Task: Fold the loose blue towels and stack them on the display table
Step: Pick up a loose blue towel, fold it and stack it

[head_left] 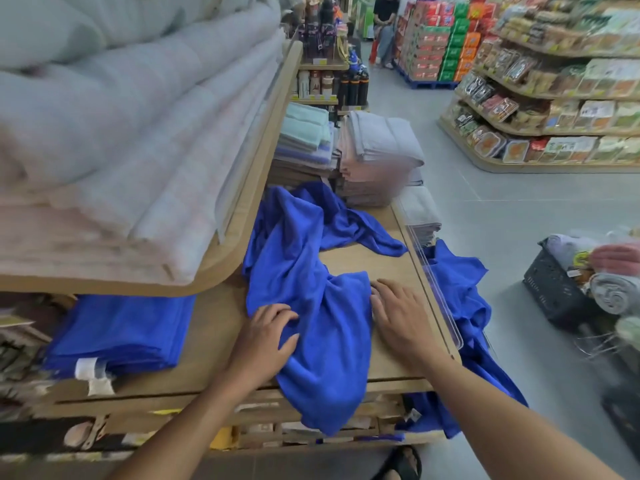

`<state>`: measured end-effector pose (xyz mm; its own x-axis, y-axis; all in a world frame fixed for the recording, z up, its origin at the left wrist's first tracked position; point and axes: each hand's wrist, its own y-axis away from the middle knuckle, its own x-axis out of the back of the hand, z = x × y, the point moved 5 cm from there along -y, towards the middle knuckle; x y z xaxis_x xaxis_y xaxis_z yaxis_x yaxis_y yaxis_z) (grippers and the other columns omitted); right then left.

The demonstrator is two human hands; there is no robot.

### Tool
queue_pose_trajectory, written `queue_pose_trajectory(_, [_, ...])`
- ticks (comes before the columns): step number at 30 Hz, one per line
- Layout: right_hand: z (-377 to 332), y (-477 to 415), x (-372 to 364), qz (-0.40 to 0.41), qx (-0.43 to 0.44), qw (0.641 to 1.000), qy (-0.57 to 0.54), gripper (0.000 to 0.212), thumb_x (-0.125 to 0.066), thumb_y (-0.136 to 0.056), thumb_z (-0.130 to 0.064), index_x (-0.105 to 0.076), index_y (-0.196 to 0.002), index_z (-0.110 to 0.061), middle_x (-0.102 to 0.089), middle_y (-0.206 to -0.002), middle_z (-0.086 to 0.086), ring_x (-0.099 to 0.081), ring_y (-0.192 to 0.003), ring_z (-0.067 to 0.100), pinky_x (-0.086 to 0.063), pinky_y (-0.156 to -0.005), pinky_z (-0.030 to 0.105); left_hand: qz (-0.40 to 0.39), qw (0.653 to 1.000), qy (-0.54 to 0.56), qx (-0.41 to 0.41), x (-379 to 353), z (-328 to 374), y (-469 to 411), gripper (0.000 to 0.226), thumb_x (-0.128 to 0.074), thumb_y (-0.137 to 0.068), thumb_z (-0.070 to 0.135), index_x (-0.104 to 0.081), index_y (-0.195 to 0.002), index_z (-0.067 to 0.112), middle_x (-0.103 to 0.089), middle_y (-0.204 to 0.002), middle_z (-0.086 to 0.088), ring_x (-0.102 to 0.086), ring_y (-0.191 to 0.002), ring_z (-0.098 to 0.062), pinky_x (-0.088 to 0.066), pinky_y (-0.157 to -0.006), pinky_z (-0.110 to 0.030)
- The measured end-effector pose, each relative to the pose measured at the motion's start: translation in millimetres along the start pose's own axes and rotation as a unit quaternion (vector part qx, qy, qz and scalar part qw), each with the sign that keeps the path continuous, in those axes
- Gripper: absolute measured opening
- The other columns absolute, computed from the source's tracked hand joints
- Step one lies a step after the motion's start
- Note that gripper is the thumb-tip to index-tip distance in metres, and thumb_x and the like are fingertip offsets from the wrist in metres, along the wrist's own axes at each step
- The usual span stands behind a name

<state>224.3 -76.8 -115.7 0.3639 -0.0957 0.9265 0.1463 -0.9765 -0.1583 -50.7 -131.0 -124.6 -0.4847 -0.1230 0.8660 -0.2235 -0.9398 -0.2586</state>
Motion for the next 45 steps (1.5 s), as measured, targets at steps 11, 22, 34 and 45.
queue_pose_trajectory(11, [-38.1, 2.6, 24.9, -0.161, -0.171, 0.8, -0.552, 0.028, -0.053, -0.1, -0.01, -0.069, -0.095, 0.012, -0.071, -0.097, 0.009, -0.063, -0.086, 0.016, -0.049, -0.071, 0.027, 0.109, 0.994, -0.012, -0.019, 33.7, 6.2, 8.6, 0.021, -0.065, -0.086, 0.007, -0.067, -0.105, 0.016, -0.063, -0.109, 0.0, -0.062, -0.103, -0.026, -0.048, -0.092, -0.037])
queue_pose_trajectory(22, [-67.2, 18.4, 27.6, -0.213, -0.269, 0.689, -0.639, 0.028, -0.07, -0.092, -0.035, -0.074, -0.096, -0.008, -0.073, -0.09, 0.012, -0.072, -0.075, 0.027, -0.059, -0.064, 0.036, -0.278, 0.769, 0.38, 0.433, -17.6, 35.4, 144.6, 0.069, -0.046, -0.087, 0.079, -0.075, -0.098, 0.017, -0.079, -0.086, -0.001, -0.076, -0.078, -0.018, -0.058, -0.064, -0.031])
queue_pose_trajectory(34, [-36.4, 10.0, 111.1, -0.068, -0.078, 0.9, -0.424, 0.042, -0.068, -0.091, 0.002, -0.076, -0.098, -0.038, -0.075, -0.108, -0.003, -0.068, -0.098, 0.019, -0.054, -0.086, 0.03, 0.063, 0.412, 0.802, 0.428, 15.8, 37.4, 117.0, 0.03, -0.056, -0.097, 0.03, -0.068, -0.118, 0.011, -0.073, -0.117, -0.011, -0.072, -0.094, -0.025, -0.058, -0.076, -0.039])
queue_pose_trajectory(45, [-91.4, 109.4, 34.3, -0.14, 0.211, 0.964, -0.088, 0.041, -0.071, -0.078, -0.067, -0.051, -0.101, -0.04, -0.052, -0.098, -0.021, -0.054, -0.089, 0.005, -0.047, -0.08, 0.026, -0.015, 0.33, 0.882, 0.336, 9.7, 59.3, 93.4, 0.061, -0.049, -0.095, 0.026, -0.041, -0.151, 0.003, -0.048, -0.149, -0.026, -0.057, -0.125, -0.04, -0.042, -0.11, -0.054])
